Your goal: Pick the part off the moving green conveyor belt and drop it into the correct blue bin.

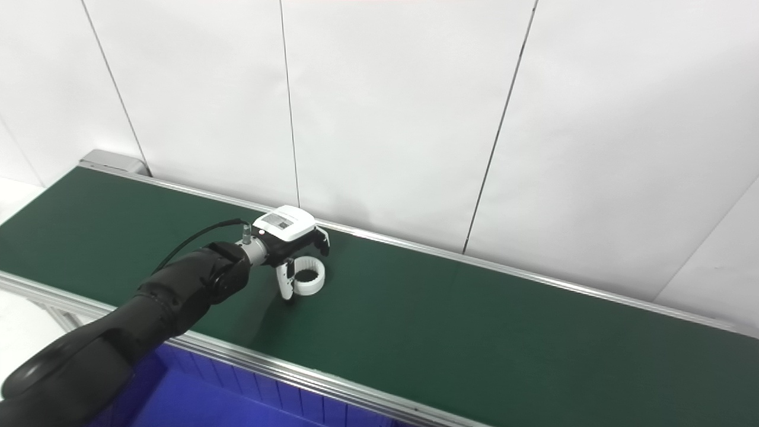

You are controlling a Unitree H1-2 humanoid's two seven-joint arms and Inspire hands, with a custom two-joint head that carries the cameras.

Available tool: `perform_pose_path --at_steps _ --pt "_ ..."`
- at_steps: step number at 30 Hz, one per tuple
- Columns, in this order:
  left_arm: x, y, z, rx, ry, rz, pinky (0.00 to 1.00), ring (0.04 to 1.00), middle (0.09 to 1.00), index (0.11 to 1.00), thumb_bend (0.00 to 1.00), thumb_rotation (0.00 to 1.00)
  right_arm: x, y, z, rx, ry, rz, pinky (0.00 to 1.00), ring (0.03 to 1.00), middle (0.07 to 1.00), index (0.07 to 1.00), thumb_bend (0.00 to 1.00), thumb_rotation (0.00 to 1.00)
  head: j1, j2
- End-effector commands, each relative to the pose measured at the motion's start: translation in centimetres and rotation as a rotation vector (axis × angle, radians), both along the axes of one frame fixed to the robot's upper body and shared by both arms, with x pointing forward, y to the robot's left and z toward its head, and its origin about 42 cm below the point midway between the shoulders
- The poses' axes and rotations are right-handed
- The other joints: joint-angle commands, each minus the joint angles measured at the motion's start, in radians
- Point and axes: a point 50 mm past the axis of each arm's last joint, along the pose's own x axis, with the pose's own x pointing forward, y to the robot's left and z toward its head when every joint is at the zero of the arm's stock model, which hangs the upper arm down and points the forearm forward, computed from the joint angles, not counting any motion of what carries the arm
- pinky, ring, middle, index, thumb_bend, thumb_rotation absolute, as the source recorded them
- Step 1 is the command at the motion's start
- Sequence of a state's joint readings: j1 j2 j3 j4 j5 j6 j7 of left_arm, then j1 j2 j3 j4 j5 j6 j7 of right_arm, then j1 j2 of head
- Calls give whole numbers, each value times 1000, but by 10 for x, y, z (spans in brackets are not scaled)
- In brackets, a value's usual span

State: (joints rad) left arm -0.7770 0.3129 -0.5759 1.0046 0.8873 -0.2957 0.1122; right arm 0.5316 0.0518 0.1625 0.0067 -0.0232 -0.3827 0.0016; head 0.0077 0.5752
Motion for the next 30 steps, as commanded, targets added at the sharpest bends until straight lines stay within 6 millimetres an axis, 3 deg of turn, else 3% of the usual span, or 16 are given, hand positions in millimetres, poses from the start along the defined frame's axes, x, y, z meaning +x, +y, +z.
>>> perform_pose_path --at_steps 1,2,4,6,7,15,20,26,30 --pt "-2 -19 -6 -7 -1 -43 498 583 630 565 757 29 2 5 9 15 -32 -1 890 912 924 970 824 1000 2 2" --pt "-3 -22 -9 -3 3 -50 469 551 580 520 619 25 1 5 9 18 -31 0 898 916 926 970 825 1000 2 2" --pt "-3 -28 -12 -10 13 -56 429 509 528 505 563 10 1 5 8 24 -31 3 905 920 927 971 825 1000 2 3" --pt "-2 -34 -13 -32 19 -60 327 402 461 512 530 1 1 6 9 33 -31 3 913 924 929 972 823 1000 0 3" --pt "-2 -36 -13 -40 21 -64 242 309 471 492 524 0 1 6 9 38 -30 3 922 928 930 970 826 1000 -3 5" --pt "2 -53 -1 -86 -5 -127 164 229 471 485 525 0 0 8 10 46 -21 2 905 925 927 972 849 1000 -7 9" --pt "4 -58 8 -87 -18 -146 164 231 471 486 526 0 0 8 10 37 -21 6 896 922 924 976 856 1000 -10 9" --pt "5 -59 27 -77 -62 -169 209 279 474 486 527 0 1 7 9 41 -15 10 899 927 927 977 861 1000 -9 10" --pt "4 -58 52 -80 -109 -187 202 277 474 486 527 0 3 6 9 45 -14 16 912 926 926 979 848 1000 -1 17"
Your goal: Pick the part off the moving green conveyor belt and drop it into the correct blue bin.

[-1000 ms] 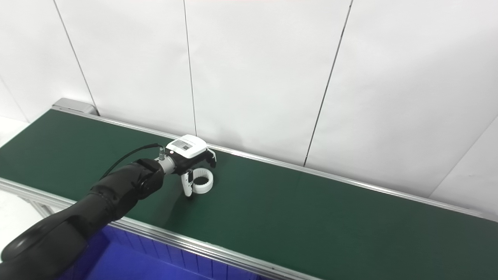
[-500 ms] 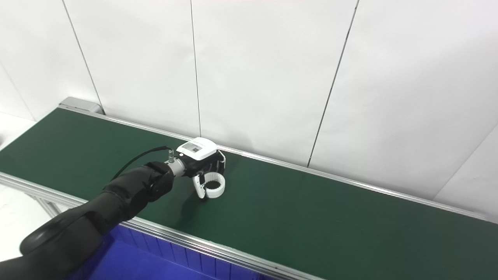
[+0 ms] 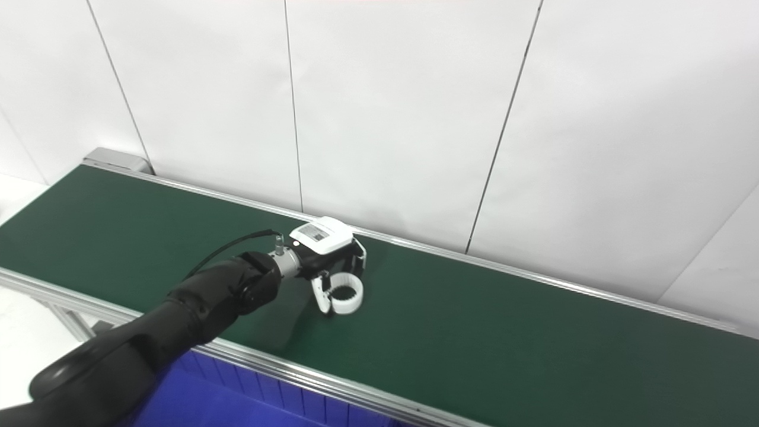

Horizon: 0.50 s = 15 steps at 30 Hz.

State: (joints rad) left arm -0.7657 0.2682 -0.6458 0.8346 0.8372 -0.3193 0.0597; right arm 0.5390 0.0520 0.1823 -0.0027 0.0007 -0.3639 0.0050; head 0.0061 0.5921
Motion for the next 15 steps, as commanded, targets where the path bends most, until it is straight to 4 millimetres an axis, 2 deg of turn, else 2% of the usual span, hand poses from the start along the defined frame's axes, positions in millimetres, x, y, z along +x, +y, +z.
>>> perform_pose_path --at_steps 1,2,4,5,6,7,8,9,10,12,13,14,15 --pt "15 6 44 -15 -103 3 203 278 474 486 527 0 5 1 8 8 -29 10 913 926 925 979 847 1000 6 4" --pt "14 7 50 -16 -115 1 237 322 445 503 524 0 5 0 8 2 -29 11 901 919 923 980 840 1000 8 5" --pt "12 10 67 -16 -133 -1 271 360 452 508 524 0 6 -1 9 -1 -29 12 896 918 922 981 836 1000 15 17" --pt "9 13 77 -22 -139 1 273 362 453 508 524 0 7 -2 10 -1 -29 13 895 917 922 982 836 1000 23 36" --pt "7 15 83 -25 -142 2 273 359 448 510 524 0 7 -2 11 -1 -29 14 898 921 925 985 831 1000 23 36" --pt "4 21 90 -38 -155 -2 255 337 434 513 522 0 8 -3 12 -6 -29 14 899 925 929 990 828 1000 33 62" --pt "1 24 95 -47 -163 -5 233 312 421 514 521 0 8 -4 13 -9 -29 15 898 926 931 992 828 1000 33 62" --pt "-4 30 99 -62 -173 -3 230 310 419 514 521 0 10 -5 16 -13 -30 12 897 926 931 992 828 1000 55 97" --pt "-9 35 104 -75 -181 -2 236 317 420 519 520 0 11 -7 18 -13 -35 9 894 924 931 991 830 1000 68 114" --pt "-21 44 107 -95 -186 6 256 339 437 521 521 0 12 -8 22 -16 -41 5 891 917 926 984 822 1000 73 121" --pt "-29 48 106 -107 -184 13 261 344 441 521 521 0 13 -9 24 -14 -43 5 890 914 924 983 820 1000 88 145" --pt "-34 51 106 -114 -182 19 242 323 429 520 520 0 13 -10 25 -12 -44 6 896 917 927 985 817 1000 88 145" --pt "-45 55 104 -117 -176 23 238 319 428 520 520 0 13 -11 27 -11 -46 5 899 918 928 987 815 1000 100 167"
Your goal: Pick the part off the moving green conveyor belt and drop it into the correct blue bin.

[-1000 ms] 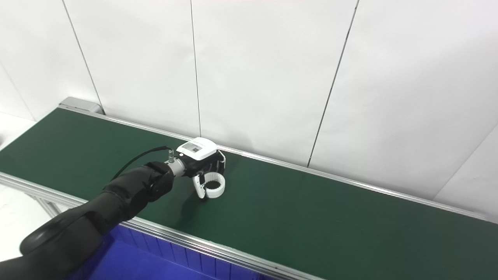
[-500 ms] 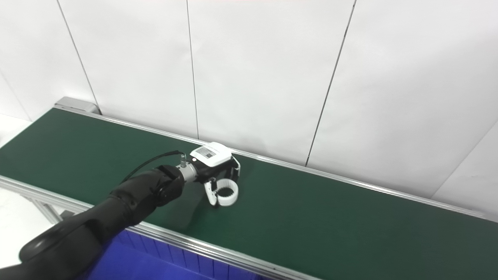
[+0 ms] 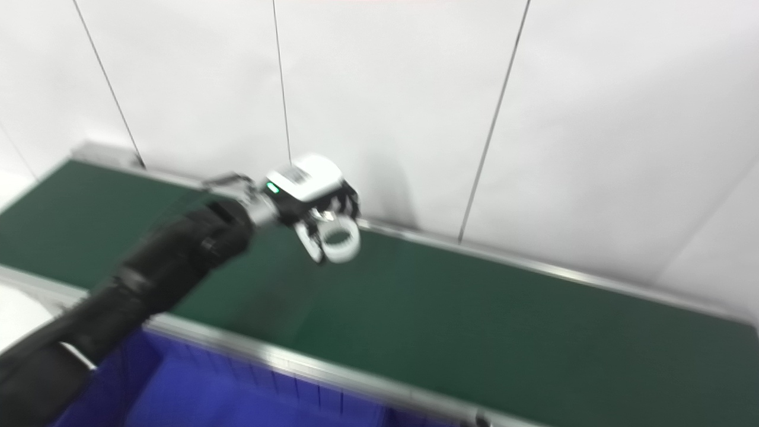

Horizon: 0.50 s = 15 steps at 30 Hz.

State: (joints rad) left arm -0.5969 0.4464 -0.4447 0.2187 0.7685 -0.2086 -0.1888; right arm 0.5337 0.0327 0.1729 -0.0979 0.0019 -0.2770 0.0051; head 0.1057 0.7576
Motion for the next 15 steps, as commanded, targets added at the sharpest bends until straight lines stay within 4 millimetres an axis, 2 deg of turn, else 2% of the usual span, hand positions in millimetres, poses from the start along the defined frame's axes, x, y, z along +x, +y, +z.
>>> perform_pose_path --at_steps 1,7,12,15 --pt "-12 11 15 -18 -31 22 253 337 440 516 521 0 3 -2 12 9 -37 4 899 917 930 988 812 1000 4 7" --pt "-67 24 -7 -12 33 28 290 379 474 502 523 0 3 -10 19 8 -27 6 888 917 927 987 822 1000 34 47" --pt "-117 39 -40 -19 93 33 329 410 480 494 524 0 3 -15 24 23 -13 -2 869 906 918 971 834 996 41 65" --pt "-139 46 -53 1 133 36 349 431 480 495 524 0 2 -16 28 31 -9 -5 856 896 908 961 839 980 40 74"
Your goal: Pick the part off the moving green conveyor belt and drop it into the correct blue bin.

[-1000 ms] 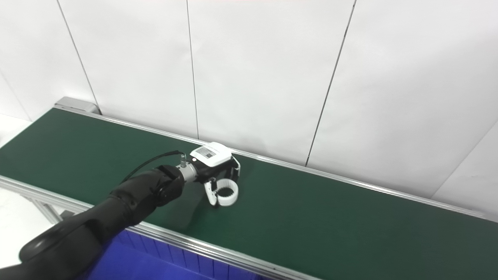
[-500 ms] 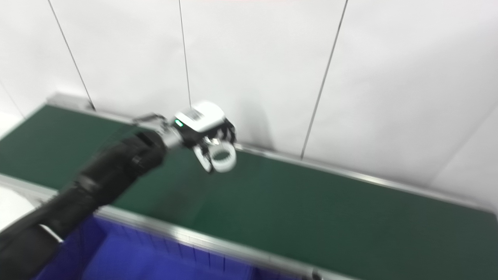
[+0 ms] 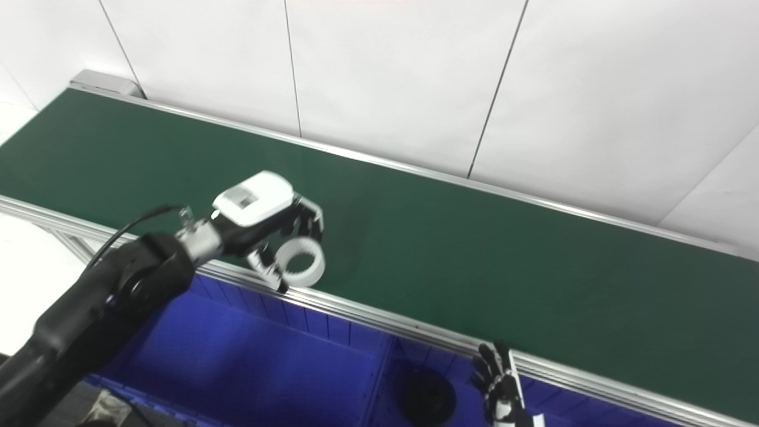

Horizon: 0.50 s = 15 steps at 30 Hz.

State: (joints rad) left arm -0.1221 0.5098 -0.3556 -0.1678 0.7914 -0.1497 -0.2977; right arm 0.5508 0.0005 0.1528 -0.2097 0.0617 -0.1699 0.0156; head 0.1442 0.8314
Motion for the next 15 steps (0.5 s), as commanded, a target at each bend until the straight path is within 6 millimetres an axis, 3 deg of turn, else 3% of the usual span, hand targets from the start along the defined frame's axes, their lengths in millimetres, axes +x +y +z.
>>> perform_pose_path --at_steps 1,5,9,15 --pt "-4 9 12 6 -56 -11 355 441 481 494 524 0 0 1 11 11 -26 9 851 893 904 956 841 975 -2 6" --pt "-17 17 -1 43 0 -12 373 465 488 488 524 0 -1 3 15 26 -24 10 844 889 898 947 845 957 -21 21" --pt "-26 23 -18 110 98 -13 361 425 461 512 522 0 -2 5 18 39 -26 10 839 881 892 939 850 933 -31 27" --pt "-32 20 -27 166 157 -58 345 425 472 501 523 0 0 8 19 30 -32 19 850 887 894 931 860 940 -38 25"
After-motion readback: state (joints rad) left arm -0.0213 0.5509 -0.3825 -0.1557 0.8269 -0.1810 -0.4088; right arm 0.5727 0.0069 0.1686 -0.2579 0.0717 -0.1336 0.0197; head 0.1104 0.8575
